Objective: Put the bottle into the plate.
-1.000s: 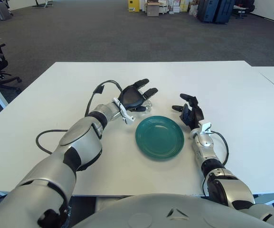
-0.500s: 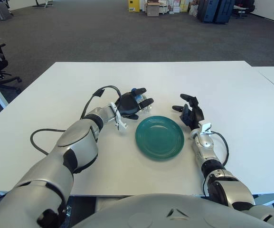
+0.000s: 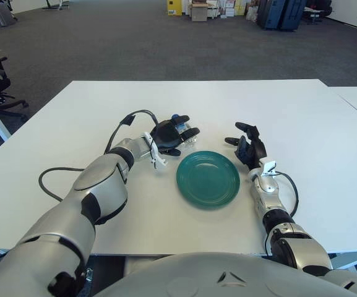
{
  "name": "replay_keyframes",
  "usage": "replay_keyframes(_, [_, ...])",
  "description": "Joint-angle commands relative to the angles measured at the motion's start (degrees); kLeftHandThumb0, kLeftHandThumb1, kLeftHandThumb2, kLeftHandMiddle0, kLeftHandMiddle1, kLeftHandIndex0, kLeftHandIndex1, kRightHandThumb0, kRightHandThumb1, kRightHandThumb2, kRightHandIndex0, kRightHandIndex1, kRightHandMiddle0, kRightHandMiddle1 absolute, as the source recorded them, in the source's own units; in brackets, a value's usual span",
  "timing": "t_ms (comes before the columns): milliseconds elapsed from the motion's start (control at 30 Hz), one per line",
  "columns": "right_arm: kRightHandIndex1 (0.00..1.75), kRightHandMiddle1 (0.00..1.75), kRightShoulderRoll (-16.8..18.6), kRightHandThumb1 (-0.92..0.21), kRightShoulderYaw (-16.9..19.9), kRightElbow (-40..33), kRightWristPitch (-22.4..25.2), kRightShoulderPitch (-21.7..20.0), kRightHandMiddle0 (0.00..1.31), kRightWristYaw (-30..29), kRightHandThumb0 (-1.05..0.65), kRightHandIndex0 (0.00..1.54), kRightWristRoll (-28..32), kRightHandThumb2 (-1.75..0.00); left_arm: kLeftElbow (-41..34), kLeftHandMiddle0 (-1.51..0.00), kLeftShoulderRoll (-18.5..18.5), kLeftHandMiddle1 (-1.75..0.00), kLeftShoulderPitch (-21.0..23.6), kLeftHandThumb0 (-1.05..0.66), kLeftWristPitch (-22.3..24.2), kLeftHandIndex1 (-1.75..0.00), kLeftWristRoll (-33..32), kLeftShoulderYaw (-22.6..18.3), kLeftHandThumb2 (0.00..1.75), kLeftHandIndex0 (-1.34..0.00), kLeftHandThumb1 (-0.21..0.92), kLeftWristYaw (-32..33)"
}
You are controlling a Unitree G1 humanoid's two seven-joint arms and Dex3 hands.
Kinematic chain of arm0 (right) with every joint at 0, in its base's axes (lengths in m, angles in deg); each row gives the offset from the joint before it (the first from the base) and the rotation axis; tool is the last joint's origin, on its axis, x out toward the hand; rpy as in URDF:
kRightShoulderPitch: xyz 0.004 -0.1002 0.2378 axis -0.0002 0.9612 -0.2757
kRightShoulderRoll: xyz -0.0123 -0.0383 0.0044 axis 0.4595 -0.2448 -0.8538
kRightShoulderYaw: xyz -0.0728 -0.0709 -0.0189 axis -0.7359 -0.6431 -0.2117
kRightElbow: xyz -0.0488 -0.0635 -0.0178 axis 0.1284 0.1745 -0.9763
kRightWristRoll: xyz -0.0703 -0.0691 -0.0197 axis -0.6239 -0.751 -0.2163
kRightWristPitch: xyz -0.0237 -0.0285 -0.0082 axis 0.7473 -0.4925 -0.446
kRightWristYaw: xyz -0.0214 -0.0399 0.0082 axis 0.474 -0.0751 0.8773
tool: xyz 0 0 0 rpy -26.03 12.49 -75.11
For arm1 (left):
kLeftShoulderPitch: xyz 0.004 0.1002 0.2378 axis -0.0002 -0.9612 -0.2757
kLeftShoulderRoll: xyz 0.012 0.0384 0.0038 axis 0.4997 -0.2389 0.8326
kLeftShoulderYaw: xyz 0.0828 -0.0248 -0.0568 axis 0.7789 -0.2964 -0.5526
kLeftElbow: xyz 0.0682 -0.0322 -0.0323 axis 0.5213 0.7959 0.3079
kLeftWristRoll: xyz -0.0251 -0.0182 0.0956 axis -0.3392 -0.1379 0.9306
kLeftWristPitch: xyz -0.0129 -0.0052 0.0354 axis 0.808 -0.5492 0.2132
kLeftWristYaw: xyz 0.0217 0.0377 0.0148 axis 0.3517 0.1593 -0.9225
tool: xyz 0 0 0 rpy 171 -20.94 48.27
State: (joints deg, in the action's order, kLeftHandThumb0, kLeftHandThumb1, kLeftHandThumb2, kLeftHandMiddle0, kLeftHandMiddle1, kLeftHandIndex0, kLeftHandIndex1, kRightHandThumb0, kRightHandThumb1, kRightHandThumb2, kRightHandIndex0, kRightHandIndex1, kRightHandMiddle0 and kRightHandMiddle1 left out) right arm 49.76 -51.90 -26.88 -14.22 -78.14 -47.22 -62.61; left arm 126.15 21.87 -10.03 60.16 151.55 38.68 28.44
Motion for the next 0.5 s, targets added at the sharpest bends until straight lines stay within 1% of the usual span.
replay_keyframes(0, [0.77,1.02,0.9,-0.92,0.63,3.85,1.15,10.82,0.0,0.04,-0.76,0.55,0.72,-0.93,0.88,-0.32,0.59,-0.04,-1.83,-0.86,-0.9,-0.64,-3.86,-3.51,0.92,0.0,0.92,-6.06])
replay_keyframes(200, [0.78,1.02,0.73,-0.92,0.84,3.41,1.17,11.16,0.0,0.48,-0.75,0.56,1.04,-0.92,0.59,-0.35,0.23,-0.04,-2.8,-0.88,-1.95,-0.68,-7.18,-6.3,0.89,0.0,0.92,-8.37])
replay_keyframes(367, [0.79,1.02,0.61,-0.92,1.12,3.41,1.33,11.13,0.0,1.17,-0.74,0.57,1.47,-0.91,0.57,-0.36,0.17,-0.04,-3.36,-0.89,-2.5,-0.7,-10.18,-8.97,0.89,0.0,0.92,-11.62])
replay_keyframes(467, [0.79,1.02,0.59,-0.92,1.24,3.51,1.44,11.08,0.0,1.47,-0.74,0.57,1.61,-0.91,0.5,-0.36,0.19,-0.04,-3.56,-0.89,-2.56,-0.71,-10.98,-9.81,0.89,0.0,0.92,-12.5])
